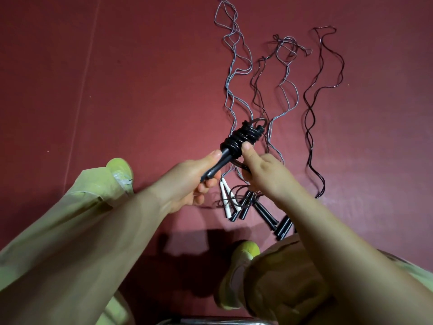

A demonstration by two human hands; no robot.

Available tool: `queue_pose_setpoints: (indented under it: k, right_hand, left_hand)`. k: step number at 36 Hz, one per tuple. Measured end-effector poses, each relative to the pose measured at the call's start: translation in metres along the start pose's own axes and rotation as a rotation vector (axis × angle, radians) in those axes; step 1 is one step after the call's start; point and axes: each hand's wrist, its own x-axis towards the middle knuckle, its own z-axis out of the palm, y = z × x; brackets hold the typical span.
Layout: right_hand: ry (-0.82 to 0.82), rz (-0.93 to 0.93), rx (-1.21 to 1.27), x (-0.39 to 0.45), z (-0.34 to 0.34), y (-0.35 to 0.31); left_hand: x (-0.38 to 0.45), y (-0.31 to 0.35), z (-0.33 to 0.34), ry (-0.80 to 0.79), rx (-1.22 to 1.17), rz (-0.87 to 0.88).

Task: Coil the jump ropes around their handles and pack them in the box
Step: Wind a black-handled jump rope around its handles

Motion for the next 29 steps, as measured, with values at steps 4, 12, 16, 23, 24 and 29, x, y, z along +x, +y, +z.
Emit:
queue_pose_setpoints:
  k: [4,12,16,23,24,29]
  right_hand:
    - [-0.130,0.002,0.194,0.000,0.004,0.002]
    - [-0.198,0.059,0.443,-0.005,0.007,-0.006]
    - [-0.165,0.040,0.422,-0.005,0.007,-0.005]
    - [-0.154,-0.052,0.555,-0.008,0.002,-0.008]
    - [-0.166,-0.057,0.581,-0.008,0.002,-0.008]
    - [-0.316,-0.101,0.592,-0.009,0.000,-0.007]
  left_hand:
    - [0.003,-0.002,-0.003,0.122,0.086,0.097]
    - [0.004,-0.008,-0.007,0.231,0.402,0.332]
    - [0.004,-0.007,-0.007,0.214,0.518,0.311]
    - [-0.007,-0.006,-0.005,-0.281,0.213,0.108]
    - [-0.008,-0.006,-0.005,-0.386,0.125,0.058]
    - [-0.012,-0.001,-0.003,-0.581,-0.171,-0.080]
